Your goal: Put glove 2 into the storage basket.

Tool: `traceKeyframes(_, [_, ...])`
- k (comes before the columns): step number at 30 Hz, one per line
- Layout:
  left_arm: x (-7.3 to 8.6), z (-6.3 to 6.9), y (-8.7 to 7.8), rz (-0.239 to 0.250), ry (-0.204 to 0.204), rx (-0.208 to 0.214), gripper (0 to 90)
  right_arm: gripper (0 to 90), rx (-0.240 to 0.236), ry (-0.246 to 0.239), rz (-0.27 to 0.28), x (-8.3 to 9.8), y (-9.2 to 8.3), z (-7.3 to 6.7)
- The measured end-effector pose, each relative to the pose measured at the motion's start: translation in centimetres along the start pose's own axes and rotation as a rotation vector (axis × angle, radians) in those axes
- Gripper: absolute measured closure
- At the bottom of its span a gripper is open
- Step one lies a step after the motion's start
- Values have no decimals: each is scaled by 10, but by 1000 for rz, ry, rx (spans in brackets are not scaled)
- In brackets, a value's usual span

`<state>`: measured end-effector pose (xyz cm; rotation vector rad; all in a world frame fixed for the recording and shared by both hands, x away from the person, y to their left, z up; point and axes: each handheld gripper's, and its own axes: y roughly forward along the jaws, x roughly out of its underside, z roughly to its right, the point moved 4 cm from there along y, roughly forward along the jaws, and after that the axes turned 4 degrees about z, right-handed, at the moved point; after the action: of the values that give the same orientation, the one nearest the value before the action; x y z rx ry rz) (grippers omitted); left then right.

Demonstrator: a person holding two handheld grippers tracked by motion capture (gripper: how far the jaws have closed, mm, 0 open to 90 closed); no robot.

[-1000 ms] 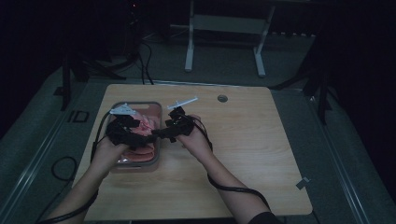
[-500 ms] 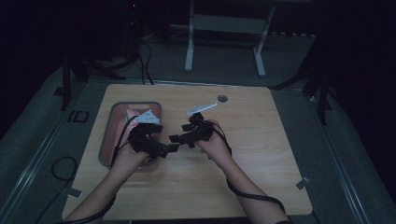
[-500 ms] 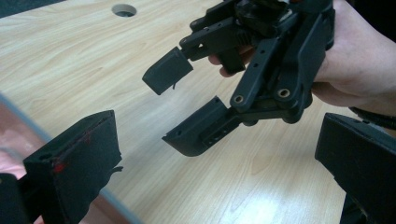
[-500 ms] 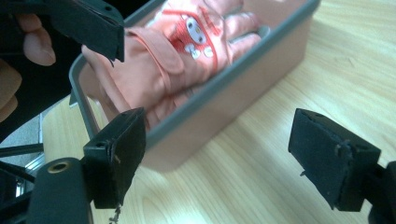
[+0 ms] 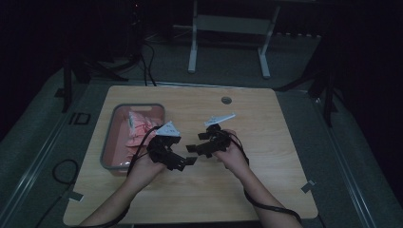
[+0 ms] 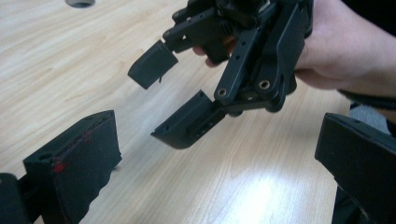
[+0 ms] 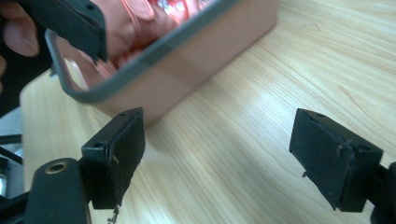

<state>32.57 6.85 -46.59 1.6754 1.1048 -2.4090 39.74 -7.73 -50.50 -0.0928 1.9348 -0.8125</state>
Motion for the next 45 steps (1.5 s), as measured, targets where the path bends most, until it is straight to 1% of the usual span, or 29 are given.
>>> traceKeyframes(2, [3, 4, 5, 0, 13, 18, 2, 182, -7, -1, 5, 9, -4, 5])
traceKeyframes(4, [6, 7, 10, -10, 24, 22, 2, 182, -6, 5, 10, 15, -6, 9])
traceKeyframes(5, [8, 9, 12, -5, 28, 29, 2, 182, -7, 5, 10, 19, -8, 11])
traceKeyframes(7, [11, 12, 18, -10, 30, 33, 2, 182, -1, 6, 7, 26, -10, 14])
traceKeyframes(8, [13, 13, 21, -13, 34, 41, 2, 182, -1, 2, 4, 29, -12, 16])
traceKeyframes(10, [17, 15, 26, -26, 41, 45, 2, 182, 5, 6, 4, 35, -14, 19])
traceKeyframes(11, [18, 17, 29, -24, 45, 49, 2, 182, 4, 5, 6, 38, -16, 20])
traceKeyframes(15, [26, 21, 39, -45, 63, 64, 2, 177, 11, -13, 14, 48, -21, 22])
traceKeyframes(17, [29, 22, 43, -45, 73, 69, 2, 174, 14, -17, 8, 54, -24, 24])
traceKeyframes(19, [32, 24, 48, -48, 70, 91, 2, 174, 21, -18, 7, 59, -26, 25])
traceKeyframes(20, [34, 25, 50, -54, 74, 96, 2, 172, 21, -15, 6, 61, -27, 26])
traceKeyframes(21, [36, 26, 53, -60, 78, 93, 1, 170, 25, -10, 4, 64, -28, 27])
traceKeyframes(23, [40, 27, 58, -68, 103, 92, 2, 167, 32, -8, 10, 68, -30, 29])
traceKeyframes(25, [43, 28, 63, -76, 113, 92, 2, 159, 39, -15, 20, 72, -32, 31])
traceKeyframes(29, [49, 31, 72, -83, 116, 93, 2, 159, 61, -11, 8, 82, -34, 36])
traceKeyframes(31, [51, 32, 75, -79, 116, 87, 2, 159, 56, -10, 23, 86, -36, 38])
traceKeyframes(34, [54, 33, 79, -72, 114, 90, 2, 160, 60, -12, 38, 91, -39, 41])
traceKeyframes(36, [56, 34, 82, -73, 118, 93, 2, 162, 73, 1, 28, 95, -41, 43])
traceKeyframes(38, [58, 36, 84, -65, 120, 97, 2, 162, 87, -5, 35, 100, -42, 45])
traceKeyframes(42, [65, 39, 88, -80, 128, 105, 2, 162, 95, -14, 43, 109, -45, 46])
traceKeyframes(44, [68, 40, 89, -73, 134, 104, 2, 162, 103, -16, 53, 113, -48, 47])
traceKeyframes(45, [69, 41, 90, -79, 136, 105, 2, 162, 110, -25, 62, 114, -49, 47])
